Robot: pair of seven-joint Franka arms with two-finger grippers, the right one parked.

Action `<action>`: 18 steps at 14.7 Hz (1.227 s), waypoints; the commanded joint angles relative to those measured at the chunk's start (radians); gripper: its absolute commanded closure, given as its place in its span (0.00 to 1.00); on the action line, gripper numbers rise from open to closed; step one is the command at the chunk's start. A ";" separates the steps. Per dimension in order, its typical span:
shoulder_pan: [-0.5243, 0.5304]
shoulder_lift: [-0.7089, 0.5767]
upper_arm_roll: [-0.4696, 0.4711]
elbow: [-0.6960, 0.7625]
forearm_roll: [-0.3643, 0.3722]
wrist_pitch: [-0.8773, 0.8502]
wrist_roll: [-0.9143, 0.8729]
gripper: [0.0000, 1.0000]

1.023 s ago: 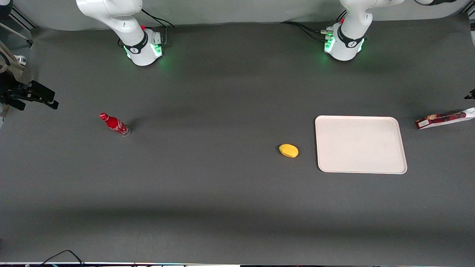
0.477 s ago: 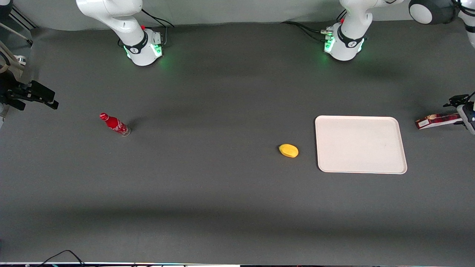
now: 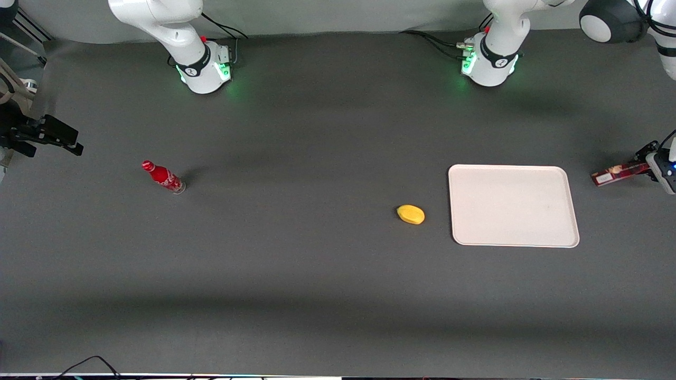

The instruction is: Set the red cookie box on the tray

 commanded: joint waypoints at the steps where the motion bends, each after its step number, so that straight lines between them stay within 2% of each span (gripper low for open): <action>1: -0.018 -0.006 0.021 0.090 0.012 -0.139 -0.038 1.00; 8: -0.075 -0.066 0.045 0.563 0.250 -0.765 -0.417 1.00; 11: -0.113 -0.082 0.042 0.726 0.274 -1.000 -0.675 1.00; 14: -0.169 -0.126 0.007 0.732 0.262 -1.092 -1.222 1.00; 16: -0.173 -0.157 -0.127 0.705 0.284 -1.082 -1.538 1.00; 17: -0.173 -0.176 -0.178 0.670 0.303 -1.053 -1.626 1.00; 18: -0.172 -0.224 -0.227 0.589 0.323 -0.989 -1.641 1.00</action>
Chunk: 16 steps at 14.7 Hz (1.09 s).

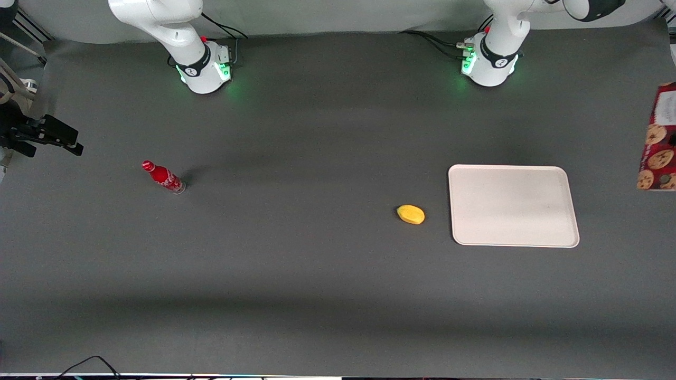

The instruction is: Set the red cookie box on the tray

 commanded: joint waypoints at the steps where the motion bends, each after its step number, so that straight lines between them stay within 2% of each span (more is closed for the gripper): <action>1: -0.007 -0.156 -0.156 -0.253 0.061 0.179 -0.278 1.00; 2: -0.009 -0.217 -0.176 -0.387 0.067 0.291 -0.301 1.00; 4: -0.004 -0.319 -0.236 -0.631 0.133 0.514 -0.335 1.00; 5: -0.001 -0.351 -0.238 -0.735 0.136 0.624 -0.335 1.00; 8: 0.002 -0.373 -0.240 -0.949 0.141 0.890 -0.323 1.00; 12: 0.013 -0.296 -0.240 -1.043 0.135 1.135 -0.226 1.00; 15: 0.014 -0.232 -0.240 -1.031 0.121 1.226 -0.220 1.00; 16: 0.014 -0.207 -0.240 -1.020 0.088 1.242 -0.220 1.00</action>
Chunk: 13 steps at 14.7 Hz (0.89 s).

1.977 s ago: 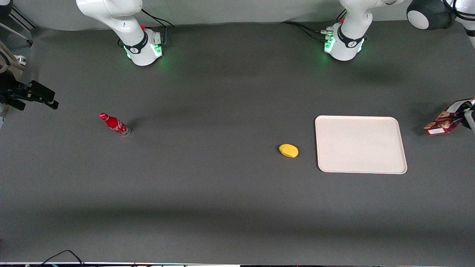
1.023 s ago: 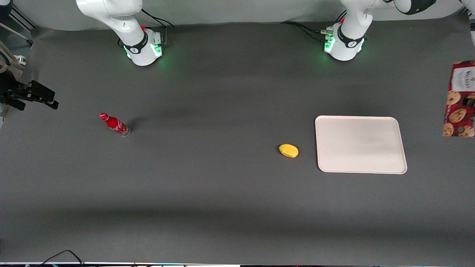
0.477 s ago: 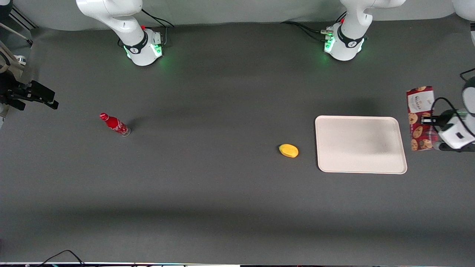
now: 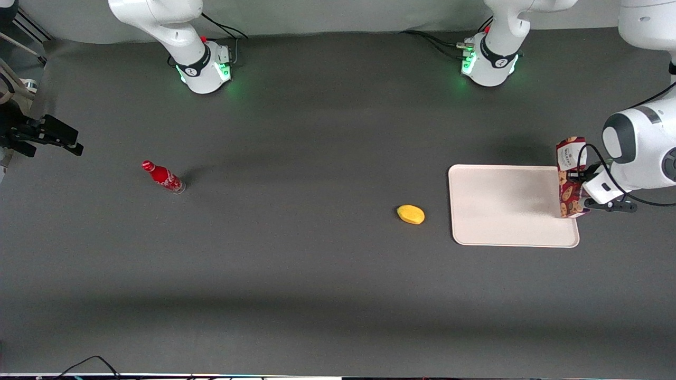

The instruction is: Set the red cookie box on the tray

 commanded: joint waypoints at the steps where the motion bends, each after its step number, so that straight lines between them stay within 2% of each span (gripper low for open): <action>1: 0.014 0.056 -0.009 0.036 -0.075 0.051 0.020 0.77; 2: 0.020 0.061 -0.007 0.058 -0.110 0.039 0.020 0.16; 3: 0.020 0.062 -0.007 0.082 -0.139 0.023 0.019 0.00; 6: 0.021 0.061 -0.004 0.217 -0.166 -0.171 0.017 0.00; 13: 0.023 -0.019 0.011 0.663 -0.146 -0.781 0.011 0.00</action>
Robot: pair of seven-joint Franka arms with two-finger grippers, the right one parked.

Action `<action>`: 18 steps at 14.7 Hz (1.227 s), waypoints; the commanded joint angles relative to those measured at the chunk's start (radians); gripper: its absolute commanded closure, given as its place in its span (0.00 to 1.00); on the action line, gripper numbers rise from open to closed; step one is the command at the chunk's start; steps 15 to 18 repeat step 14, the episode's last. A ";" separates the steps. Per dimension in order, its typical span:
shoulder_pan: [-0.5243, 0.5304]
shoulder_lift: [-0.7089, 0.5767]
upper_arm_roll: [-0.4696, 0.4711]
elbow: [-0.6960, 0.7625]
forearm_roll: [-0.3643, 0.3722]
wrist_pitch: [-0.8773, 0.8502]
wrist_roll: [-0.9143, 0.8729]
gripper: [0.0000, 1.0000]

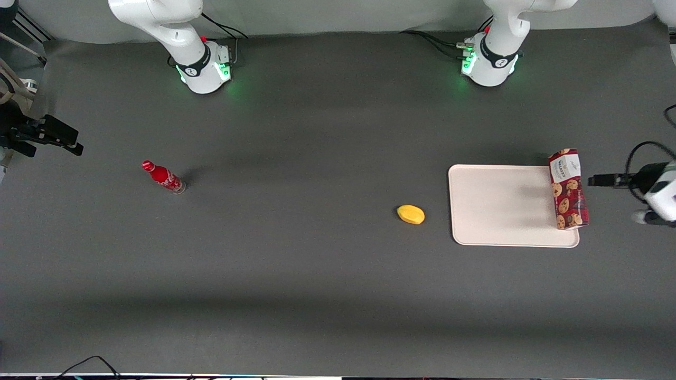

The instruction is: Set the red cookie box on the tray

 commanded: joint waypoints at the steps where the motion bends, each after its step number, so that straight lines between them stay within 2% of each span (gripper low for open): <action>1: 0.003 -0.049 0.001 0.203 0.006 -0.243 0.000 0.00; 2: 0.001 -0.075 -0.001 0.225 0.011 -0.287 -0.004 0.00; 4: -0.009 -0.159 -0.037 0.219 0.067 -0.355 -0.090 0.00; 6: -0.006 -0.227 -0.149 0.199 0.121 -0.405 -0.205 0.00; 8: -0.006 -0.296 -0.229 0.149 0.126 -0.412 -0.300 0.00; 11: -0.005 -0.423 -0.248 0.023 0.126 -0.361 -0.323 0.00; 12: -0.006 -0.436 -0.251 0.023 0.126 -0.364 -0.322 0.00; 18: -0.006 -0.418 -0.272 0.055 0.129 -0.363 -0.307 0.00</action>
